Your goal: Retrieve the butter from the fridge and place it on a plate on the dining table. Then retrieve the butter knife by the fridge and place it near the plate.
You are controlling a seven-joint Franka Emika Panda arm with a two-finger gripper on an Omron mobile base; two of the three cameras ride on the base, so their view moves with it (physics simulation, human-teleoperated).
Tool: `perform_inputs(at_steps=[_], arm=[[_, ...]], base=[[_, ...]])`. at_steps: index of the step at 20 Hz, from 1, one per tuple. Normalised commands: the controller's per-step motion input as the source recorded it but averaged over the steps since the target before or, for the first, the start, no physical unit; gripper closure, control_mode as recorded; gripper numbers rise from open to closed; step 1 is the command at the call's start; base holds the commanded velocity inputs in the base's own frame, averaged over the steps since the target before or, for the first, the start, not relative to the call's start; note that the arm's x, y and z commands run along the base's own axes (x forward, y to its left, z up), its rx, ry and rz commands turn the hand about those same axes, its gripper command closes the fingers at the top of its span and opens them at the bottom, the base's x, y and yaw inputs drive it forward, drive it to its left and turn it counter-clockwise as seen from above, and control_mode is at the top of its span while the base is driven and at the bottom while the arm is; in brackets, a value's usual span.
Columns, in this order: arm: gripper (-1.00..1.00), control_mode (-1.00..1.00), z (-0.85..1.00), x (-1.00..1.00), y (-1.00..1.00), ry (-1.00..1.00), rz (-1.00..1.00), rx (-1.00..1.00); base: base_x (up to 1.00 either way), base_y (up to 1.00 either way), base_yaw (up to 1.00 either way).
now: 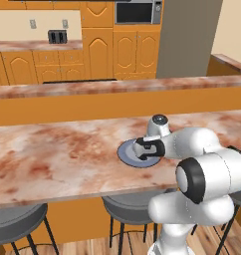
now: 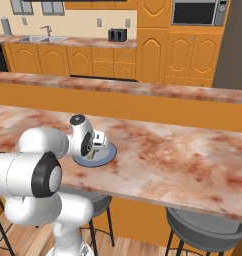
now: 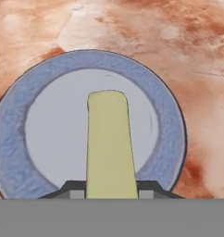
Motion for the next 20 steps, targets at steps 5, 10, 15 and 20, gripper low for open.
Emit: perform_inputs(at_steps=[5,10,15,20], arm=[[1.00,-1.00,-0.23,0.22,0.01,-0.06,0.00,0.00],[1.00,-1.00,-0.27,0.13,0.02,0.02,0.00,0.00],[1.00,-1.00,-0.02,0.20,0.01,0.00,0.00,0.00],[1.00,-1.00,0.00,0.27,0.05,0.00,0.00,0.00]], base=[[0.00,0.00,0.00],[0.00,0.00,0.00],[0.00,0.00,0.00],[0.00,0.00,0.00]])
